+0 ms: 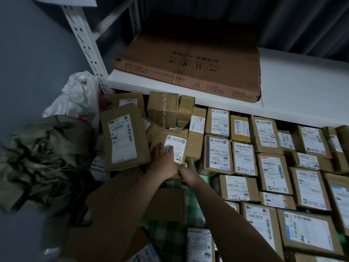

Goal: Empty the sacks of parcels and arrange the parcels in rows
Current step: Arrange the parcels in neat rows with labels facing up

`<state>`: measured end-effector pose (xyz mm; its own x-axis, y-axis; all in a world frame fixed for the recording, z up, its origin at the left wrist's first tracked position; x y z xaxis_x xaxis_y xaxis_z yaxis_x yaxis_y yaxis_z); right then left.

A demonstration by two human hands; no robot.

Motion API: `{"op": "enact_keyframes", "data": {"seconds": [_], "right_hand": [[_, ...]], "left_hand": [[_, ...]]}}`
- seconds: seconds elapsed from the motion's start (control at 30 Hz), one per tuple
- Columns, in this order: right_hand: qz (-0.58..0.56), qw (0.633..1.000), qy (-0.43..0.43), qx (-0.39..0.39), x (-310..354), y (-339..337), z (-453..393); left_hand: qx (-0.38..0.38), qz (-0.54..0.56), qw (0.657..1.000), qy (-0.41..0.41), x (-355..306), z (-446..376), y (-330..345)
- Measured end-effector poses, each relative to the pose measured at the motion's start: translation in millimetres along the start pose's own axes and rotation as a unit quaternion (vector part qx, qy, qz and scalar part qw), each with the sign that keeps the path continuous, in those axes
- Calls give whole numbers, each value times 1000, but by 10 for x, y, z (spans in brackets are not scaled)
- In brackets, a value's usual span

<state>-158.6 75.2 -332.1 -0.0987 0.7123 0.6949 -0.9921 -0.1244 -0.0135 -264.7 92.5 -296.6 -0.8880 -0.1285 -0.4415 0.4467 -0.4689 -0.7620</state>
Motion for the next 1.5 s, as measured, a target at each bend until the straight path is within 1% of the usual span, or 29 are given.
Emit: {"op": "enact_keyframes", "data": {"seconds": [0.17,0.27,0.37,0.53,0.6,0.67,0.77,0.8,0.87,0.9,0.97,1.03,1.1,1.13,1.17,1.2,1.27,1.33,1.4,1.43,1.5], "right_hand": [[-12,999,-21,-30,-104,16,-83],[-22,998,-43,-40,-28,33,-5],[-28,998,-56,-13,19,61,32],[0,998,-45,44,74,102,135],[30,997,-44,51,120,66,187],[84,994,-56,34,157,8,217],[216,970,-113,-15,215,-65,252],[243,958,-149,-35,234,-78,262],[270,928,-245,-77,271,-87,274],[274,914,-285,-93,275,-57,279],[270,903,-320,-101,294,33,275],[267,912,-307,-52,354,208,323],[272,931,-241,15,388,387,332],[285,935,-209,37,395,466,320],[299,934,-188,49,390,534,302],[310,934,-172,51,383,581,285],[314,935,-158,54,404,652,290],[281,943,-163,70,470,711,325],[242,951,-174,83,504,775,359],[225,954,-182,82,524,793,406],[195,958,-199,71,577,771,499]], "left_hand": [[-1,6,1000,-18,94,126,93],[-1,7,1000,-16,108,194,131],[-4,4,1000,-5,111,213,117],[23,18,1000,-2,192,228,88],[23,21,1000,5,190,250,68],[27,29,999,11,170,270,53],[36,30,998,40,141,295,36],[29,39,997,59,130,327,12],[-13,66,993,95,89,421,-62],[-48,84,990,102,72,517,-129],[-132,124,979,90,89,625,-250],[-252,141,955,66,229,691,-385],[-371,86,924,19,449,671,-475],[-403,52,913,-30,574,652,-486],[-417,40,904,-89,690,656,-488],[-423,54,894,-138,789,670,-484],[-415,125,883,-182,926,704,-487],[-390,206,877,-190,992,699,-498],[-386,276,860,-188,1022,722,-527],[-390,303,850,-182,1026,748,-541],[-405,320,842,-155,1006,809,-569]]}}
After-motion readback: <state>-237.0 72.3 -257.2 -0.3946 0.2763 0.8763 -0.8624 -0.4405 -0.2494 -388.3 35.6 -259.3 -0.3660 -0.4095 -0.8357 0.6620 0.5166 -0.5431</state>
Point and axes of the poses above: each hand's wrist, its own z-axis away from the middle knuckle, its own y-axis out of the palm, x = y × z, the point moved 1 cm from there along -z, towards the middle knuckle, and after that the axes turned 3 degrees about y, right-handed, at the moved point
